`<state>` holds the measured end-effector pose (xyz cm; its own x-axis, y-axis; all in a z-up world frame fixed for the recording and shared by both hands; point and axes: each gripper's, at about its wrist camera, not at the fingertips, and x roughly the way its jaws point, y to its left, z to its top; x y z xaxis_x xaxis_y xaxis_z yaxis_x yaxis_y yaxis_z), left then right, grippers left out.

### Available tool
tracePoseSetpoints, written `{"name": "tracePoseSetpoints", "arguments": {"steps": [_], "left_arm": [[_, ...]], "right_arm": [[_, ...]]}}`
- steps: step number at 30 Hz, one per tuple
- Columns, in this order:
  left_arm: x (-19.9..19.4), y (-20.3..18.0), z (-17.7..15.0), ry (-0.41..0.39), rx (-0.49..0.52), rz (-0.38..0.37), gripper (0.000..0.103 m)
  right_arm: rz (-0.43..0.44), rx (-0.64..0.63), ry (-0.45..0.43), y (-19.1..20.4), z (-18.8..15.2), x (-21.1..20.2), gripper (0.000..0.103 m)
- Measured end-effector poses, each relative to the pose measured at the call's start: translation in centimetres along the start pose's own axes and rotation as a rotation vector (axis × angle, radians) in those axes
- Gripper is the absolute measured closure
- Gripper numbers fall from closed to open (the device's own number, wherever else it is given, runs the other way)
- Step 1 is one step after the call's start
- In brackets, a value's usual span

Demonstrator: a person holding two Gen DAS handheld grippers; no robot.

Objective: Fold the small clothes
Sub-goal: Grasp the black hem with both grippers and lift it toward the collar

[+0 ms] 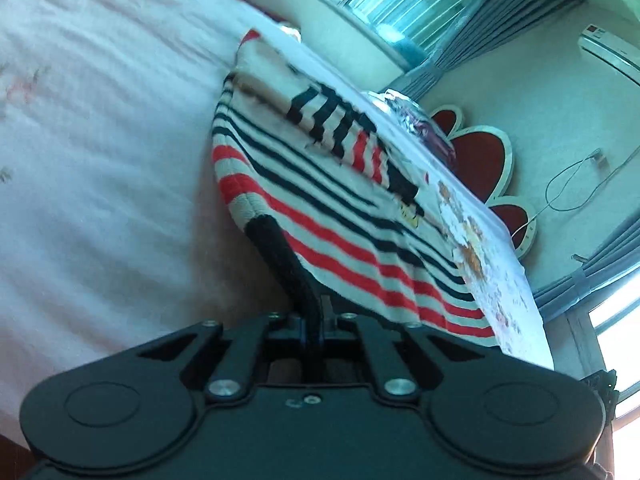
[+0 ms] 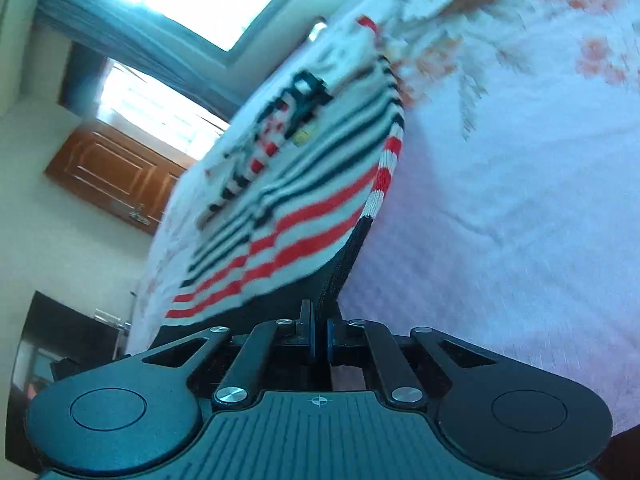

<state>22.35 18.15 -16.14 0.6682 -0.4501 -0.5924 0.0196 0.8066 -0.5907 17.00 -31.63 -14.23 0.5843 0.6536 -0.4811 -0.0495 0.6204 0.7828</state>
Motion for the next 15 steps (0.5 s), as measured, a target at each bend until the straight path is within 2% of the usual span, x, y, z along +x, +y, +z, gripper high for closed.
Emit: {"name": "tracePoseSetpoints", "arguments": {"steps": [2, 3, 4, 5, 6, 9, 12, 15], "left_arm": [[0.1, 0.2, -0.3, 0.025, 0.031, 0.088, 0.099], [0.9, 0.6, -0.6, 0.063, 0.049, 0.138, 0.099], [1.6, 1.3, -0.9, 0.082, 0.044, 0.159, 0.099], [1.4, 1.9, -1.0, 0.061, -0.009, 0.134, 0.099], [1.3, 2.1, -1.0, 0.05, -0.042, 0.126, 0.099], [-0.2, 1.9, -0.7, -0.025, -0.088, 0.074, 0.099], [-0.9, 1.5, 0.6, -0.081, -0.111, 0.045, 0.099], [-0.9, 0.3, 3.5, -0.152, -0.118, 0.01, 0.099]], "right_arm": [[-0.004, -0.047, -0.048, 0.5, 0.3, -1.3, 0.099], [-0.047, -0.053, -0.038, 0.1, 0.4, -1.0, 0.099], [-0.106, -0.051, 0.016, -0.7, 0.4, 0.2, 0.099], [-0.174, -0.03, 0.094, -1.7, 0.4, 1.8, 0.099], [-0.15, 0.003, 0.085, -2.2, 0.4, 1.9, 0.099], [-0.049, 0.033, -0.009, -1.4, 1.3, 0.1, 0.099], [-0.029, -0.04, -0.054, 0.6, 3.5, -0.3, 0.099], [0.001, -0.065, -0.105, 2.4, 7.0, 0.2, 0.099]]}}
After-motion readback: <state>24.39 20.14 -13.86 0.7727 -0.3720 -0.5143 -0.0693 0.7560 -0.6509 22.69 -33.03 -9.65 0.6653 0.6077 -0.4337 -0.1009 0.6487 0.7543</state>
